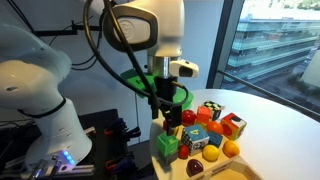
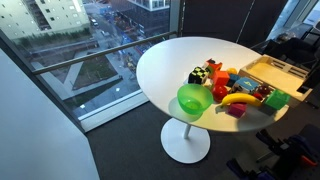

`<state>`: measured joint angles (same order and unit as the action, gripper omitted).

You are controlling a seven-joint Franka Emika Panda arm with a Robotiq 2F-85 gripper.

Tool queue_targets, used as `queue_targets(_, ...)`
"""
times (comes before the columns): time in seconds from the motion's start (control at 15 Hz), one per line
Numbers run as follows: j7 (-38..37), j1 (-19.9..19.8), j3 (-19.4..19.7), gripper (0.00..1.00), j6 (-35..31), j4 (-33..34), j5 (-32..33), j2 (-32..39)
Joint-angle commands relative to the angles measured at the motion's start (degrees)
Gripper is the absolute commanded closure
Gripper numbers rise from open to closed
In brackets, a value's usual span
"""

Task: Shift the green block to the wooden tray

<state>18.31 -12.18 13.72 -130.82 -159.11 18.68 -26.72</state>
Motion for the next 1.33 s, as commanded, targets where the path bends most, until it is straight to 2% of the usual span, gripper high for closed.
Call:
queue_targets(0.0, -2.98, -1.00, -0.58, 0.00, -3.68, 0.02, 0.20, 2.90)
queue_targets(0.47, -5.03, -0.84, -0.34, 0.00, -8.72, 0.00, -0.72, 7.99)
queue_targets(1.2, -3.77, -0.18, 0.08, 0.00, -14.98, 0.00, -4.54, 15.51)
queue_targets(1.27, -3.85, -0.21, 0.03, 0.22, -15.51, -0.02, -4.70, 16.20)
